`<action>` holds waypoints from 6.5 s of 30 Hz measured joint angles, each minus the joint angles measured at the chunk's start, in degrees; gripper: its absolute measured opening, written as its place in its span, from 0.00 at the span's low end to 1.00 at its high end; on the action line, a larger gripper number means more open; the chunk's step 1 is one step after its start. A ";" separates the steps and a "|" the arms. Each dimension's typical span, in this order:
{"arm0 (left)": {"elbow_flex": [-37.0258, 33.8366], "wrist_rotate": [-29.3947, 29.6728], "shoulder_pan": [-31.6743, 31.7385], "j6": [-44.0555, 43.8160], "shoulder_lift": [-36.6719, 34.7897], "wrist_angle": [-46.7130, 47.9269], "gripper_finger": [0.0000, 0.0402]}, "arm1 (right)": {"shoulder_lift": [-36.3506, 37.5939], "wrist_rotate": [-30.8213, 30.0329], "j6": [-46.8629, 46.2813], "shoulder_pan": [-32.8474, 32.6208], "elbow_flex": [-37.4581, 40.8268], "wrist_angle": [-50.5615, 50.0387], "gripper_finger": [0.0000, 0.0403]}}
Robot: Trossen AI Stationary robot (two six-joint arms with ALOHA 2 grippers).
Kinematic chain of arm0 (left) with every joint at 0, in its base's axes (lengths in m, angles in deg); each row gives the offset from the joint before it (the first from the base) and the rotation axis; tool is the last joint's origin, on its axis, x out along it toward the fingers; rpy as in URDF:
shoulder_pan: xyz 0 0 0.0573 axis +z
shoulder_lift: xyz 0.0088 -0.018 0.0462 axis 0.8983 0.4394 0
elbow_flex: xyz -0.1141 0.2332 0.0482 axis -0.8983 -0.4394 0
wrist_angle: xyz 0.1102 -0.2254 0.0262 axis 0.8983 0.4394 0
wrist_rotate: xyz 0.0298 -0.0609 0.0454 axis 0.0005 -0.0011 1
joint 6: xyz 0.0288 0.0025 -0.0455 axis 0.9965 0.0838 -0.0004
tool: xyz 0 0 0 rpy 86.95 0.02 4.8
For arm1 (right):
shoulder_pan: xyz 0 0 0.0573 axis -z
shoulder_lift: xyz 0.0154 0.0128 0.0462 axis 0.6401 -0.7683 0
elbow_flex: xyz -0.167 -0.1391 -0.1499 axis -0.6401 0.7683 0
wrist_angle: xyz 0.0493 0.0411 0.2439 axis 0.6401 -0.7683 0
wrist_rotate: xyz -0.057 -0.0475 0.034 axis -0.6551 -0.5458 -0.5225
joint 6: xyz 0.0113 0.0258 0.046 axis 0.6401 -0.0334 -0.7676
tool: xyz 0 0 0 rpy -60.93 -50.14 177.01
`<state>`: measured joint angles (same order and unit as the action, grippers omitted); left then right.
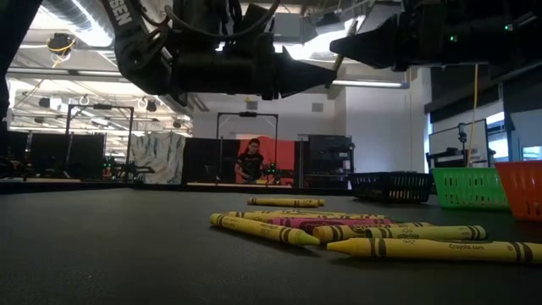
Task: Sort crayons
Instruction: Put the green crayon into the orange basket, then put the yellow crayon into the black basket
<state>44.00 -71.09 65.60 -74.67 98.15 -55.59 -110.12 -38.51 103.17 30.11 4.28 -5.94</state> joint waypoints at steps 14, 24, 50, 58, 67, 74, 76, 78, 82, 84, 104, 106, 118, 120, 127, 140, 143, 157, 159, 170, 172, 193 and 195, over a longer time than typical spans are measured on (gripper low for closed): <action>0.11 1.53 1.93 -3.14 0.00 10.60 0.30 | 9.69 -6.80 -9.02 -0.09 -12.67 -46.73 0.09; 0.09 2.26 1.91 -0.07 0.00 13.45 0.31 | 11.61 10.12 -41.60 -2.00 -27.47 -98.79 0.05; 2.02 5.75 1.97 -5.99 0.00 23.98 0.31 | 13.24 0.64 -68.39 -22.69 -20.57 -111.25 0.51; 16.27 5.93 2.33 -7.16 0.00 64.13 0.31 | 14.48 -26.77 -46.57 -23.36 -13.88 -86.95 0.52; 18.27 -2.09 6.30 -7.16 0.92 68.02 0.31 | 14.67 -30.17 -22.66 -20.80 -0.71 -44.31 0.52; 18.29 -2.78 7.83 -4.58 4.17 67.01 0.31 | 14.51 -20.74 -18.07 -15.55 8.23 -26.31 0.52; 18.29 -2.65 8.13 -4.40 4.59 67.15 0.31 | 14.51 -18.16 -18.40 -14.30 9.18 -24.03 0.52; 18.29 -1.12 8.40 -4.13 4.99 66.28 0.31 | 14.53 -16.94 -19.02 -13.51 9.35 -23.39 0.52; 18.29 0.12 8.70 -3.66 5.18 66.34 0.31 | 14.53 -15.75 -19.01 -13.04 9.35 -23.64 0.52; 18.29 -0.07 8.81 -3.55 5.16 66.31 0.31 | 14.53 -15.71 -19.01 -13.11 9.35 -23.68 0.52; 18.41 -7.01 10.87 1.47 8.87 65.80 0.11 | 14.53 -15.56 -19.70 -13.14 9.35 -24.00 0.52; 18.38 -6.89 10.83 1.46 8.87 65.68 0.05 | 14.53 -15.77 -21.27 -13.14 9.35 -24.01 0.52; 17.41 -3.61 8.26 6.06 0.00 64.73 0.05 | 14.53 -15.37 -22.07 -13.16 9.35 -24.14 0.62; 16.23 -3.92 7.92 6.98 -1.69 61.27 0.05 | 14.53 -16.90 -21.36 -13.16 9.33 -24.15 0.63; 3.90 -10.37 8.14 4.42 -3.57 26.66 0.05 | 14.51 -22.56 -18.66 -11.25 9.29 -23.26 0.60; -1.65 -12.14 5.00 -0.56 2.93 -9.76 0.03 | 13.95 -3.98 -10.25 0.83 9.29 -4.53 0.59; -1.57 -11.64 4.20 -0.17 3.01 -10.38 0.03 | 12.45 0.25 -10.19 2.39 9.29 -0.82 0.59; -1.55 -6.81 2.72 -0.09 3.06 -10.85 0.03 | -2.25 5.20 -7.95 3.72 0.25 1.99 0.53; -1.55 -7.04 2.68 -0.08 3.06 -10.83 0.03 | -2.64 7.05 -7.21 3.72 -0.16 1.91 0.46; -1.55 -7.64 2.39 -2.64 3.06 -10.59 0.03 | -2.64 6.33 -3.95 3.74 -0.37 1.68 0.07; -1.55 -7.42 2.39 -3.17 3.06 -10.41 0.05 | -2.46 4.71 -3.99 3.67 -0.37 1.29 0.08; -1.44 0.81 3.89 -4.14 2.99 -2.03 0.29 | 17.78 -22.34 -14.74 15.12 -18.19 -74.35 0.05; -1.44 0.81 3.83 -4.14 2.99 -2.19 0.29 | 17.16 -17.96 -15.96 19.48 -18.84 -76.31 0.07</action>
<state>42.56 -70.28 69.43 -78.81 101.14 -57.79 -92.95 -56.46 87.21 49.59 -14.56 -82.25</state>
